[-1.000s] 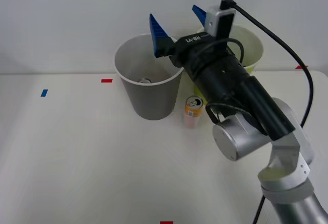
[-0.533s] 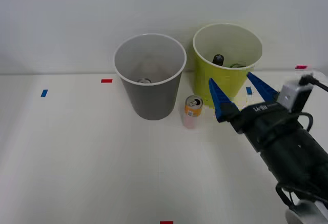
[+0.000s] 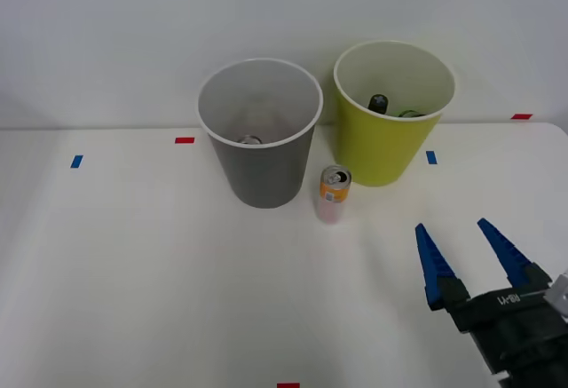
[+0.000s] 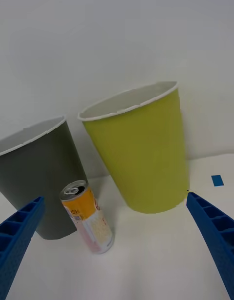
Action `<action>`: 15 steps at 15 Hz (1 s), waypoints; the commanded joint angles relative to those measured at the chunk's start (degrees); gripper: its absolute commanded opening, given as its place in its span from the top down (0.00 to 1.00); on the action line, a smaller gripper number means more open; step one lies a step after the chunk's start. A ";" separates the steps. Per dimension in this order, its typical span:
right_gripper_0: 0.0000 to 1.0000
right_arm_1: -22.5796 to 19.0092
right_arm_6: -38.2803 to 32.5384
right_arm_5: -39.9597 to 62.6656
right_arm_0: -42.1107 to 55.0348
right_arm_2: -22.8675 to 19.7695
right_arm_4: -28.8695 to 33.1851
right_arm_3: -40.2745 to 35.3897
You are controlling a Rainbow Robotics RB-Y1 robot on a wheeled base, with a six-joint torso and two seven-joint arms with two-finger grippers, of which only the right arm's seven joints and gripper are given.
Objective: Put cans in the gray bin, plastic bottles in the light green bin
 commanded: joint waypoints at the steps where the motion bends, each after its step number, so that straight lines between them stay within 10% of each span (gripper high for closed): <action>1: 0.00 2.11 -0.31 -15.08 5.40 0.98 2.30 12.71; 15: 0.00 13.72 -2.42 -42.67 17.36 -6.32 25.42 25.98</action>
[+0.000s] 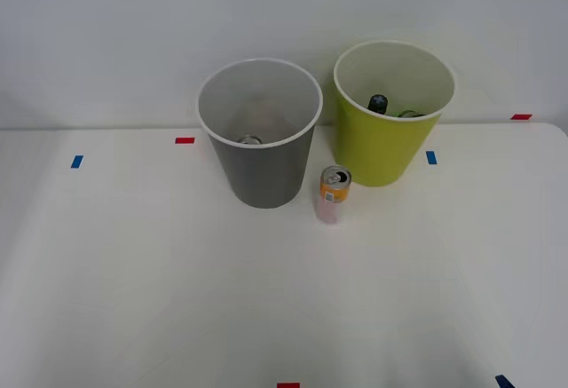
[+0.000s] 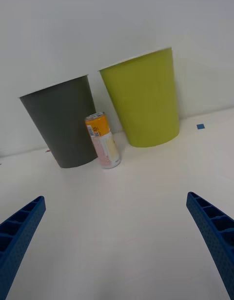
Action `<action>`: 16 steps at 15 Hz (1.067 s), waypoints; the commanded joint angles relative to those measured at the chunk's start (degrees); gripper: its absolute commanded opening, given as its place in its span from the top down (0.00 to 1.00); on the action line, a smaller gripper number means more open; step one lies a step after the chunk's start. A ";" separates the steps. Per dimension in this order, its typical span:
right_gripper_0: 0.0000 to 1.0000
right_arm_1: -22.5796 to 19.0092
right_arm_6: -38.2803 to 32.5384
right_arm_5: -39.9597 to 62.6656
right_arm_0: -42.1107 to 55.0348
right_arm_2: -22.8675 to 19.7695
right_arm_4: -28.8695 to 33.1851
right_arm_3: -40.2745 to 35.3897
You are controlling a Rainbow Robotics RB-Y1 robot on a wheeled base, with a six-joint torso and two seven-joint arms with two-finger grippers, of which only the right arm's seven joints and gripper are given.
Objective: Put cans in the gray bin, plastic bottles in the light green bin
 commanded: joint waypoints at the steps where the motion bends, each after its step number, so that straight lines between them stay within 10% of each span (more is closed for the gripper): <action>1: 0.00 1.12 9.48 -1.52 2.08 -1.20 0.82 0.39; 16: 0.00 -1.34 11.24 -1.61 4.98 -2.79 -1.81 0.56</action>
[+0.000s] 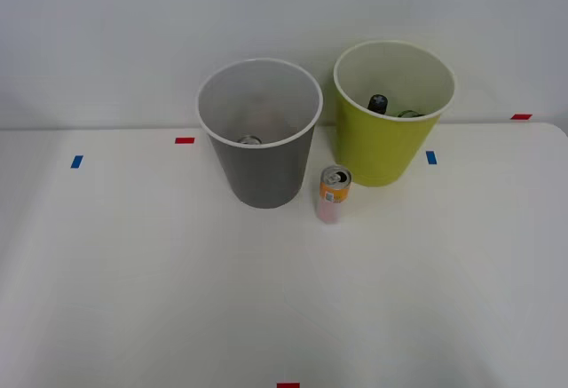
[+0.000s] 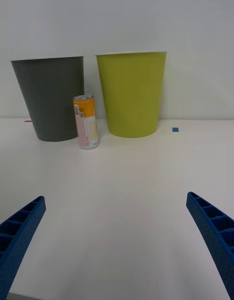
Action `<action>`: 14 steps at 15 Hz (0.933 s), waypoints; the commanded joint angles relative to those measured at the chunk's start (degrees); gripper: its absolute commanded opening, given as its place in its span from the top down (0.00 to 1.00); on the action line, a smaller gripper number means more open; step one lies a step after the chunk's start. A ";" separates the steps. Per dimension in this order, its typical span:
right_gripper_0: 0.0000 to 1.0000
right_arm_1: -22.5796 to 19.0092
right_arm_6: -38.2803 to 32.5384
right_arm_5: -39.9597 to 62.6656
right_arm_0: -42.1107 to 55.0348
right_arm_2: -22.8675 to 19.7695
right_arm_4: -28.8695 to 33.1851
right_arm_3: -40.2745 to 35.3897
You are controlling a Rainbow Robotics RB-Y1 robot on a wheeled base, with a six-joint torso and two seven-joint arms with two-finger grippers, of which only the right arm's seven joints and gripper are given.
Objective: Put cans in the gray bin, plastic bottles in the light green bin
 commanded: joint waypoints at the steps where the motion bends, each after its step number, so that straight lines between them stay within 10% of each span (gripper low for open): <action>1: 0.00 -1.19 0.58 -0.03 -0.02 -0.06 -1.08 -0.04; 14: 0.00 -1.19 0.58 -0.03 -0.02 -0.06 -1.08 -0.04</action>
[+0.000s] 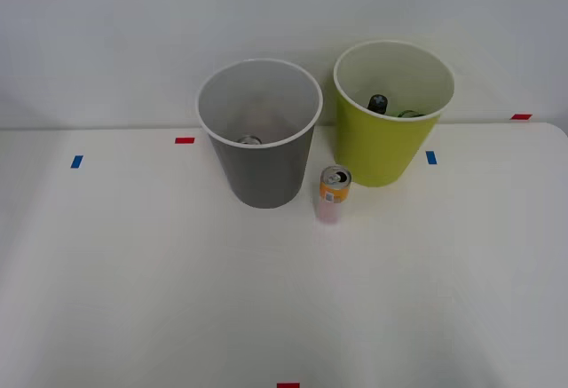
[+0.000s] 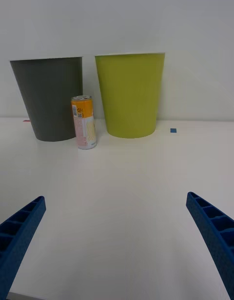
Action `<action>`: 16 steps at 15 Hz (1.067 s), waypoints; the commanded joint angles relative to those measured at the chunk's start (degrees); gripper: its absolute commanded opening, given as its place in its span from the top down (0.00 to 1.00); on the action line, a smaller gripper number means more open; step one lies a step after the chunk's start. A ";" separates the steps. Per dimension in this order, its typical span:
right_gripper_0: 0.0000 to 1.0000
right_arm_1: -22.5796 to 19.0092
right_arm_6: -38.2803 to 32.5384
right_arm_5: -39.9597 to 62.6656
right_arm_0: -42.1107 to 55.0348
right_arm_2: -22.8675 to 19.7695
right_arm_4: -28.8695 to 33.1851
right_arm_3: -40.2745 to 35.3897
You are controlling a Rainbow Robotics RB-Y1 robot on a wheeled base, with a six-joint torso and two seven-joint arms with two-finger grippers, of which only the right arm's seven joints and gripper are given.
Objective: Put cans in the gray bin, plastic bottles in the light green bin
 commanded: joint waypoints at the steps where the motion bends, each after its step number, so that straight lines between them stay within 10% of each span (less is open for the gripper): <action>1: 0.00 -0.01 0.01 0.01 -0.01 0.00 -0.01 -0.01; 16: 0.00 -0.01 0.01 0.01 -0.01 0.00 -0.01 -0.01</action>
